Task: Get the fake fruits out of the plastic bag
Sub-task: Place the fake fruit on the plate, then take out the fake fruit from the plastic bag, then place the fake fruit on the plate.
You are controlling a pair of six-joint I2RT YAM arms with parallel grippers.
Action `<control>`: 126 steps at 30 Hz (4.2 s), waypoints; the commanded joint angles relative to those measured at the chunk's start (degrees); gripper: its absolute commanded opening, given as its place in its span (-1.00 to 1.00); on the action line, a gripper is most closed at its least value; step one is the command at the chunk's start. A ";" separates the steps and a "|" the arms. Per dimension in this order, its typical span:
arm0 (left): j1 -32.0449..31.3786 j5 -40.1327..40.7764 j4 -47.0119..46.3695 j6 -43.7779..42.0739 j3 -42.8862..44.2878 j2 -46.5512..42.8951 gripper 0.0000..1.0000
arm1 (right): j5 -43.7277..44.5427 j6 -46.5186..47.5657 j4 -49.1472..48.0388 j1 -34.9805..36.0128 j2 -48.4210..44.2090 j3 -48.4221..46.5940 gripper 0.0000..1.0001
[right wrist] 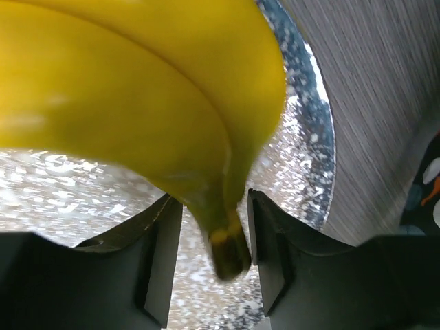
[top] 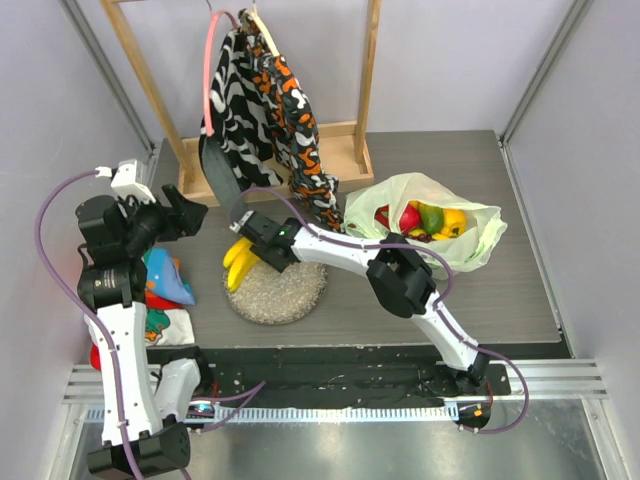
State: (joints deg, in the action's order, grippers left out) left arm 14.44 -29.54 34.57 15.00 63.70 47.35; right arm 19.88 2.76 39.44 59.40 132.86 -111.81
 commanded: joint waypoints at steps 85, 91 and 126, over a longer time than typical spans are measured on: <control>-5.12 -1.22 2.35 -11.49 0.28 2.66 0.72 | -27.36 23.92 17.86 -5.69 -28.30 7.07 -0.28; -4.60 -0.96 3.31 -11.93 1.51 1.17 0.75 | -23.40 12.36 19.36 -8.06 -14.74 -4.73 -0.27; -1.34 -6.67 1.46 -9.20 2.56 5.64 0.74 | -32.82 19.64 31.25 -31.78 -35.80 -4.24 0.35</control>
State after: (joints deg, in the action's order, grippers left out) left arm 13.23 -34.39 38.37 5.89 63.61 52.10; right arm -16.49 19.05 70.76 36.97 112.92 -125.49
